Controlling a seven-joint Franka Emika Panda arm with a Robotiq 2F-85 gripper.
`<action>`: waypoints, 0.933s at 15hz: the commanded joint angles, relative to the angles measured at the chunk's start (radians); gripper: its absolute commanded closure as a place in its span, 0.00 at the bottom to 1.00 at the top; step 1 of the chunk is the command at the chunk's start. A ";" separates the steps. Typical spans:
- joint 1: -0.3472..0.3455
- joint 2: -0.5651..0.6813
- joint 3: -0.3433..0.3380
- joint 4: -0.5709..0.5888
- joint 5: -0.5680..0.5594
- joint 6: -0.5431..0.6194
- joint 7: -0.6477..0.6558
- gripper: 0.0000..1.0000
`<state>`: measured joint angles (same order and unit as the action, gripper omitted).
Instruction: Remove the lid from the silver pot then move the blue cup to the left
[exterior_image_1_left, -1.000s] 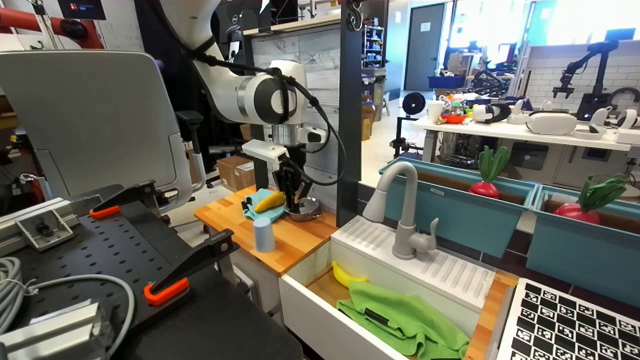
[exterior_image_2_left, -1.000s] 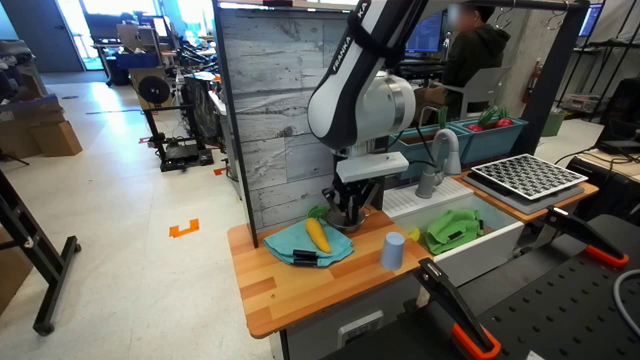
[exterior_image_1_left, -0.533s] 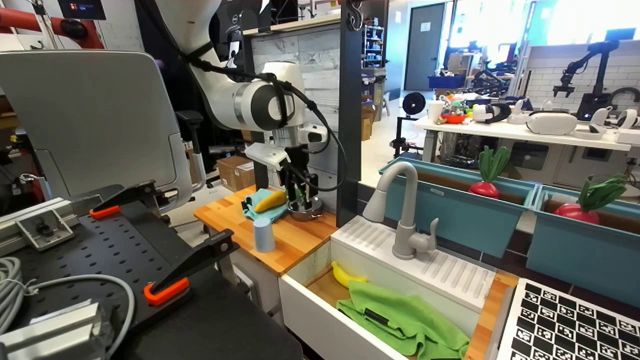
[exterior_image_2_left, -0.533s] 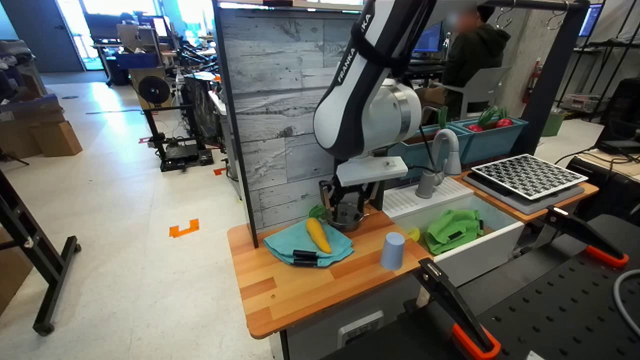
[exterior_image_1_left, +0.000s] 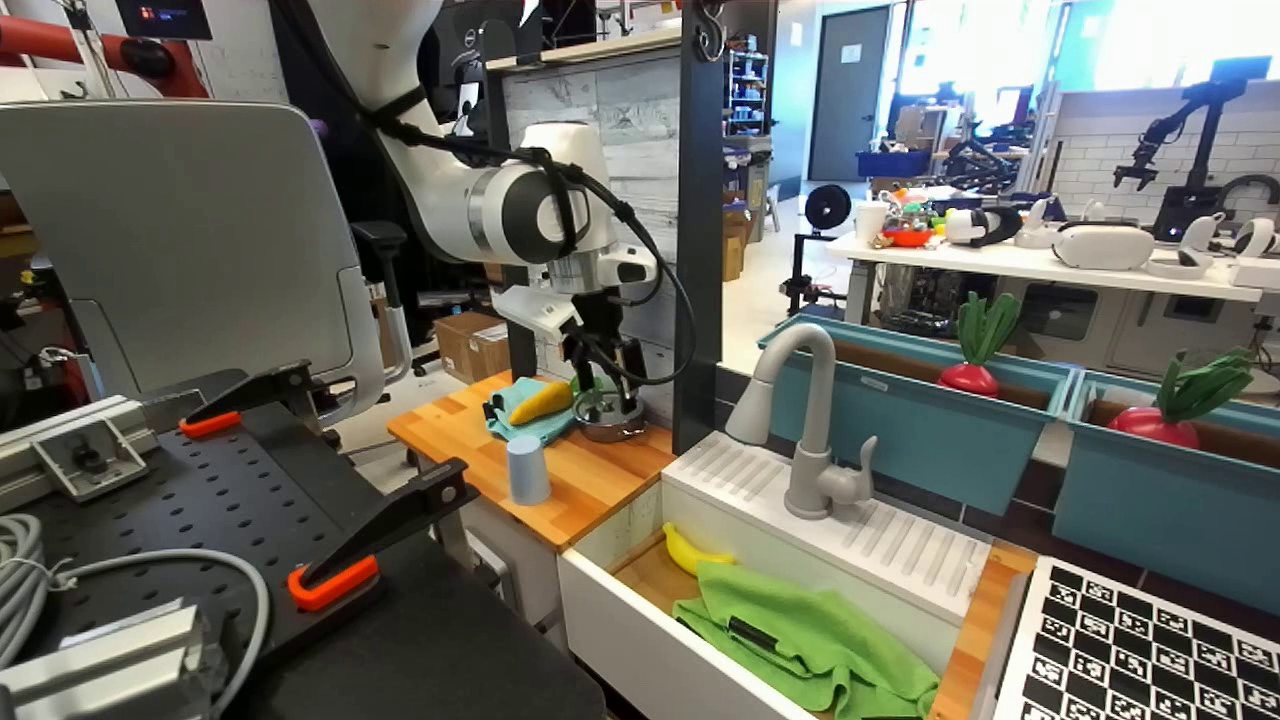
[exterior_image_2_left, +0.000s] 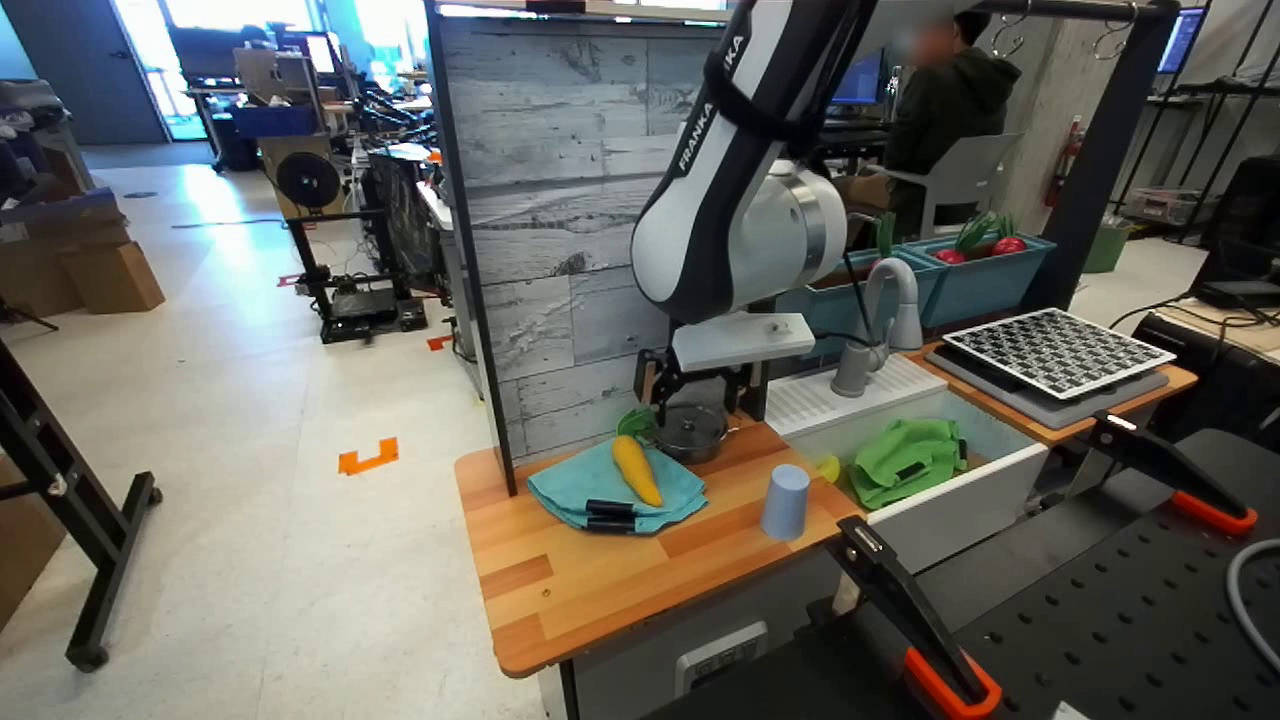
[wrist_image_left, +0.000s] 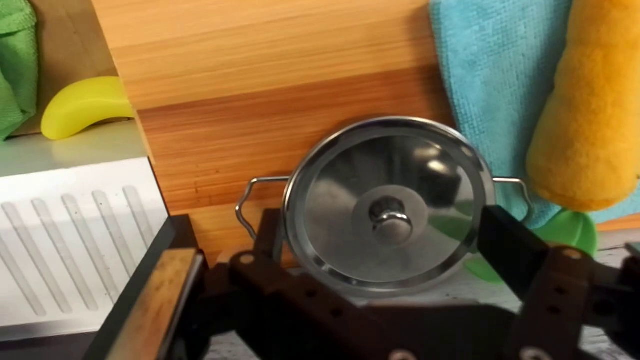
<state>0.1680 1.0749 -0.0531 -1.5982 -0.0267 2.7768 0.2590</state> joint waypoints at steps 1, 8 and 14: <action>0.030 0.025 -0.031 0.029 0.008 0.021 0.014 0.26; 0.051 0.037 -0.057 0.043 0.004 0.016 0.030 0.80; 0.048 0.012 -0.051 0.015 0.006 0.010 0.030 0.95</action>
<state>0.2051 1.0806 -0.0922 -1.5910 -0.0267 2.7769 0.2941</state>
